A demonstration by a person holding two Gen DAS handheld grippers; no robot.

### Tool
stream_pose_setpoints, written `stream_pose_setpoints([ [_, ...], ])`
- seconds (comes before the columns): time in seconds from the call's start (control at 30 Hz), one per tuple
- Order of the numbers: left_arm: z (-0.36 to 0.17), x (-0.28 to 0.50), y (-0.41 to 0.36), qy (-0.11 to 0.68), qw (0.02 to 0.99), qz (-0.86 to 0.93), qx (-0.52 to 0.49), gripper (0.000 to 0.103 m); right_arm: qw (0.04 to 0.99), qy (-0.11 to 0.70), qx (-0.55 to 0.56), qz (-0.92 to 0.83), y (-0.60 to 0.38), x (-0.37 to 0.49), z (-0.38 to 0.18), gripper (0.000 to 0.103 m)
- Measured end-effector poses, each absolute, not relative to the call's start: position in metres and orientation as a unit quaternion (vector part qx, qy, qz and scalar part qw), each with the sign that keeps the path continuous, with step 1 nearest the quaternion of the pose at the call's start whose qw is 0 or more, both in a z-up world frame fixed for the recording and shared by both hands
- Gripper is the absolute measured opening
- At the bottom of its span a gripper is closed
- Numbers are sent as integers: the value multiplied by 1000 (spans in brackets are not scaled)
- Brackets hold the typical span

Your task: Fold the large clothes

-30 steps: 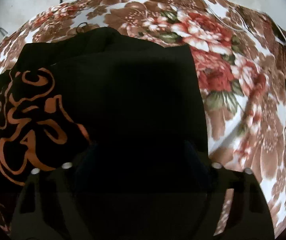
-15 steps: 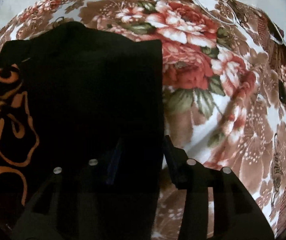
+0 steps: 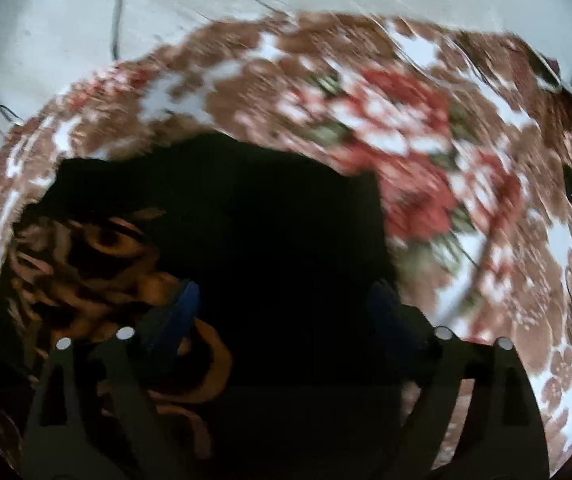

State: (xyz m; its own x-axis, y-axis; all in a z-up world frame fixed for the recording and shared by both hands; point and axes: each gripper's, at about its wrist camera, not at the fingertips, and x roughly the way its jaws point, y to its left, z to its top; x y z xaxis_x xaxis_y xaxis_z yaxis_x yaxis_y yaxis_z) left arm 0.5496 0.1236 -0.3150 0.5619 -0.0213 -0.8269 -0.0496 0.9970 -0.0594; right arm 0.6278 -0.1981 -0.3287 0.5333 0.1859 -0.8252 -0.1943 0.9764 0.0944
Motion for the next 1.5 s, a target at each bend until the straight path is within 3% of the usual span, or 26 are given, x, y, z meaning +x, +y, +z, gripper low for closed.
stream_pose_setpoints([
  [0.3,-373,549,94,495,868,8,-40,86,864,480,-80,133,-113,635,-368,91],
  [0.37,-377,548,95,495,868,12,-32,88,860,493,-59,120,-121,643,-380,97],
  [0.9,-342,504,97,495,868,38,0,89,858,506,-18,86,-191,607,-341,98],
  [1.1,-329,437,113,506,861,42,-6,90,847,523,-16,94,-230,531,-337,98],
  [1.5,-369,263,171,602,794,81,-38,90,799,599,23,54,-302,372,-384,98],
])
